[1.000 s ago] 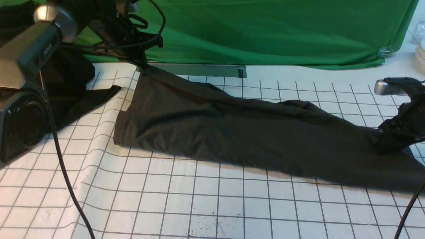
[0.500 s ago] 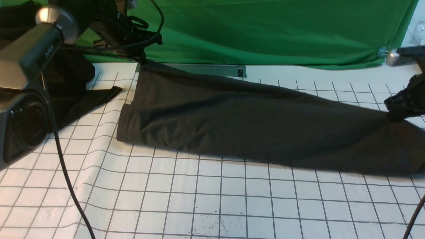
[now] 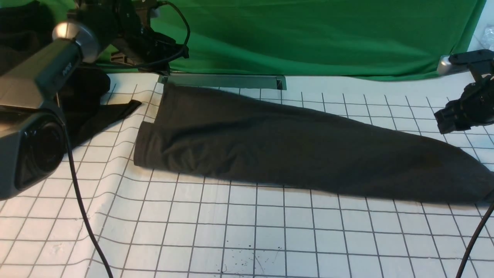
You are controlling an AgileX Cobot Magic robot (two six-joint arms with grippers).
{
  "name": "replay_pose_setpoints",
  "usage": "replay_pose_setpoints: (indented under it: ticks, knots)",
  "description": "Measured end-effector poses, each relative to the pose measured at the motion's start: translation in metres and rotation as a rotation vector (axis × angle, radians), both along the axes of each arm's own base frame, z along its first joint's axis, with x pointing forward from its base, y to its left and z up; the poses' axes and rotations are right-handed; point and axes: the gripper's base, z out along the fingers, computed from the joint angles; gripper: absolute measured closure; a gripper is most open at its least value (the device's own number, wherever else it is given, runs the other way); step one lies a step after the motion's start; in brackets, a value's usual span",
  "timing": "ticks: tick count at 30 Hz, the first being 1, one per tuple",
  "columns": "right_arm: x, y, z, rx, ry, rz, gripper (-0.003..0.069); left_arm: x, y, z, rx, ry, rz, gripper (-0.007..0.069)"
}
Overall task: Fold a long-sleeved shirt over a white checkered tablecloth.
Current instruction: 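Fold the black garment in half by bringing its near edge over to the far edge, then pull the folded dark garment lengthwise by its ends to straighten it flat on the table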
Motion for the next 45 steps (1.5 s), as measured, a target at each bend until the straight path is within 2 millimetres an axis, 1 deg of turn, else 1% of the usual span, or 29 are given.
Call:
replay_pose_setpoints:
  ticks: [1,4,5,7,8,10,11,13,14,15,16,18,21,22,23,24,25,26,27,28,29,30,31,32,33,35,42,43,45]
  knots:
    - [0.0,0.002,0.004,0.003,0.003,0.005,0.0413,0.0,0.001,0.0,0.008,-0.001,0.0,0.0483]
    - [-0.006,0.015,0.031,0.017,0.001,0.032,0.0412,-0.001,0.004,-0.001,0.056,0.013,0.002,0.0349]
    - [-0.006,0.016,0.031,0.019,0.001,0.031,0.0412,-0.001,0.004,-0.002,0.057,0.019,0.006,0.0331]
    - [-0.017,0.025,0.06,0.026,-0.016,0.053,0.0412,-0.006,0.008,0.001,0.086,0.069,0.029,0.0241]
    - [-0.018,0.026,0.062,0.028,-0.016,0.053,0.0412,-0.007,0.008,0.002,0.085,0.077,0.033,0.0233]
    - [-0.029,0.031,0.079,0.042,-0.003,0.057,0.0416,-0.013,0.008,0.01,0.079,0.11,0.028,0.0223]
    - [-0.039,0.034,0.089,0.053,0.024,0.062,0.0432,-0.021,0.006,0.024,0.058,0.131,-0.007,0.0248]
    - [-0.046,0.035,0.095,0.06,0.055,0.07,0.0452,-0.029,0.0,0.037,0.029,0.157,-0.065,0.0312]
    - [-0.052,0.036,0.098,0.063,0.079,0.076,0.048,-0.038,-0.009,0.052,-0.014,0.17,-0.126,0.0393]
    - [-0.061,0.037,0.1,0.069,0.127,0.083,0.0529,-0.05,-0.027,0.069,-0.048,0.176,-0.238,0.0511]
    - [-0.064,0.037,0.099,0.072,0.144,0.085,0.0546,-0.056,-0.034,0.076,-0.05,0.177,-0.278,0.0551]
    - [-0.071,0.038,0.095,0.077,0.176,0.08,0.0601,-0.067,-0.059,0.084,-0.046,0.179,-0.362,0.06]
    - [-0.078,0.039,0.081,0.082,0.209,0.068,0.065,-0.08,-0.092,0.073,0.018,0.226,-0.441,0.0624]
    - [-0.079,0.039,0.074,0.082,0.215,0.061,0.0653,-0.084,-0.1,0.064,0.043,0.257,-0.456,0.0625]
    - [-0.081,0.039,0.063,0.078,0.222,0.055,0.0654,-0.089,-0.109,0.045,0.098,0.314,-0.475,0.0628]
    - [-0.081,0.039,0.057,0.07,0.217,0.048,0.0654,-0.091,-0.111,0.035,0.125,0.341,-0.474,0.0629]
    - [-0.082,0.038,0.05,0.063,0.223,0.043,0.0654,-0.092,-0.111,0.025,0.152,0.367,-0.467,0.0629]
    - [-0.081,0.037,0.048,0.056,0.219,0.039,0.0654,-0.092,-0.11,0.025,0.157,0.364,-0.463,0.0629]
    - [-0.082,0.034,0.035,0.032,0.229,0.016,0.0654,-0.093,-0.103,0.005,0.208,0.405,-0.424,0.0629]
    - [-0.081,0.033,0.029,0.019,0.227,0.005,0.0654,-0.093,-0.099,-0.001,0.224,0.416,-0.407,0.0629]
    - [-0.081,0.031,0.023,0.005,0.235,-0.006,0.0654,-0.092,-0.088,-0.012,0.242,0.441,-0.372,0.0629]
    - [-0.081,0.031,0.022,0.005,0.235,-0.007,0.0654,-0.092,-0.086,-0.015,0.246,0.449,-0.368,0.0629]
    - [-0.08,0.03,0.014,-0.008,0.245,-0.015,0.0654,-0.09,-0.07,-0.027,0.235,0.459,-0.316,0.0629]
    - [-0.079,0.03,0.013,-0.008,0.246,-0.015,0.0654,-0.09,-0.068,-0.03,0.233,0.465,-0.309,0.0629]
    - [-0.078,0.029,0.007,-0.014,0.257,-0.022,0.0653,-0.086,-0.053,-0.037,0.197,0.461,-0.255,0.0629]
    - [-0.076,0.029,0.004,-0.018,0.262,-0.023,0.0649,-0.084,-0.04,-0.043,0.127,0.473,-0.206,0.0629]
    - [-0.075,0.022,0.006,-0.06,0.271,-0.064,0.0628,-0.086,-0.01,-0.039,0.024,0.525,-0.143,0.0629]
    - [-0.075,0.019,0.007,-0.066,0.272,-0.081,0.0624,-0.087,-0.006,-0.033,0.023,0.527,-0.143,0.0629]
    - [-0.076,0.013,0.012,-0.065,0.262,-0.128,0.0618,-0.093,-0.002,-0.006,0.012,0.478,-0.14,0.0628]
